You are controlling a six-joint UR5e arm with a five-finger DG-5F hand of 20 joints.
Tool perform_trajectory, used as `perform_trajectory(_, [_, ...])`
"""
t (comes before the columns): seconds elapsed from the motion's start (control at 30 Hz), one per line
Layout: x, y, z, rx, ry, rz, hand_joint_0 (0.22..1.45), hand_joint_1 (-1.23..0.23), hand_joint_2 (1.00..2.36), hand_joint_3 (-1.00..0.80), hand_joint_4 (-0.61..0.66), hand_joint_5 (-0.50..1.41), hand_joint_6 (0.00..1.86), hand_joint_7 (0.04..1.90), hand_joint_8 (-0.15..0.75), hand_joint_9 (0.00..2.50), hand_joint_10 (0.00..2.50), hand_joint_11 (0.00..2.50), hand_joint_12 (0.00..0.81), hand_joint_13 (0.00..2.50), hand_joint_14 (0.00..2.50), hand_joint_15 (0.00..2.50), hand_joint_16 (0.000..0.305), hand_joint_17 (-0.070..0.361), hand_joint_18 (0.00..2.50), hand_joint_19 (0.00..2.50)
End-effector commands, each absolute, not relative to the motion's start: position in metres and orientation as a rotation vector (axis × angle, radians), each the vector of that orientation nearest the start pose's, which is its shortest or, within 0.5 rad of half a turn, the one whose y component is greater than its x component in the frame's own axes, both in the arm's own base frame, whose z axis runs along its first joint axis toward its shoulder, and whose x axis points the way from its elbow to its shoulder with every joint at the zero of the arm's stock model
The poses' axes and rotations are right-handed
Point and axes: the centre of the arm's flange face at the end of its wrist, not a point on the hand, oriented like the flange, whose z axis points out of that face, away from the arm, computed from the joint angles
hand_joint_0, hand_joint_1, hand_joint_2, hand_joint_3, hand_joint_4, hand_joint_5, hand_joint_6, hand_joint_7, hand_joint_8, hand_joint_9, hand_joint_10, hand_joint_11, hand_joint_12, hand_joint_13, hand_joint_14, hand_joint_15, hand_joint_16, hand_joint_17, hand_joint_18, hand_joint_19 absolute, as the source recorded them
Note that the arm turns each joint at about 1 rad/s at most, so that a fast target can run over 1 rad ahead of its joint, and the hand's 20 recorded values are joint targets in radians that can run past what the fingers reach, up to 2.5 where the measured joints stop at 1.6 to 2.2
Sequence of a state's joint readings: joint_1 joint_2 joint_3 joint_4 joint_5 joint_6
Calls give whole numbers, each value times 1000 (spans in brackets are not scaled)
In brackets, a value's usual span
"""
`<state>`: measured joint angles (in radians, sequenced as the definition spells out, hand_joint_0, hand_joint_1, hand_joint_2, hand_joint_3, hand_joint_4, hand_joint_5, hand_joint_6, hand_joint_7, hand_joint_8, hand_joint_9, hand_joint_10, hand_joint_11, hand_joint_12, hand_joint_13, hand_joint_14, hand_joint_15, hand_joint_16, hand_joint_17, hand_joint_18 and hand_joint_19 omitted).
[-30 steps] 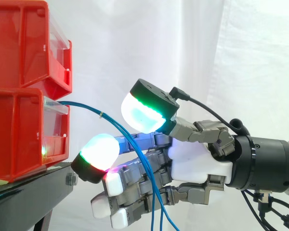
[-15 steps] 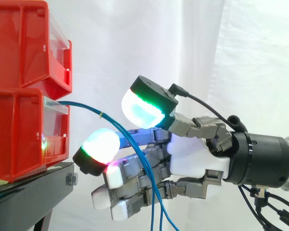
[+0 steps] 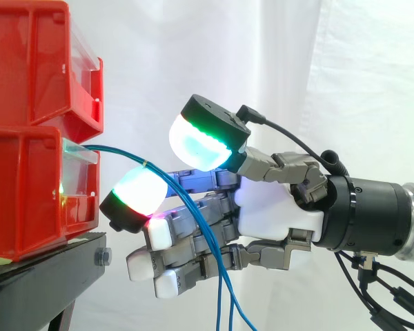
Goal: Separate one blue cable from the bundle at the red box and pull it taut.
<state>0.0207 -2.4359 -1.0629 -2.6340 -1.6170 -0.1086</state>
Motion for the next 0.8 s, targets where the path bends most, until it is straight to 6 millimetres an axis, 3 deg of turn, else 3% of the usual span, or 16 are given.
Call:
perform_trajectory(0.0, [806,-110,215,991,1193,1238,618,-666,1007,-417,278,-142,577,1329,330,854,13,512,351,819,11,327,40,91,712,484])
perform_trajectory(0.23, [806,-107,213,992,1200,1240,605,-651,1003,-452,279,-141,573,1327,333,857,12,520,351,822,11,325,40,91,712,484])
perform_trajectory(0.43, [808,-99,211,985,1203,1248,646,-638,1011,-358,252,-150,634,1276,334,877,15,547,352,835,11,328,41,91,719,483])
perform_trajectory(0.77, [806,-104,209,993,1209,1242,642,-655,1011,-356,238,-188,719,1235,332,838,14,551,353,832,11,340,41,93,727,493])
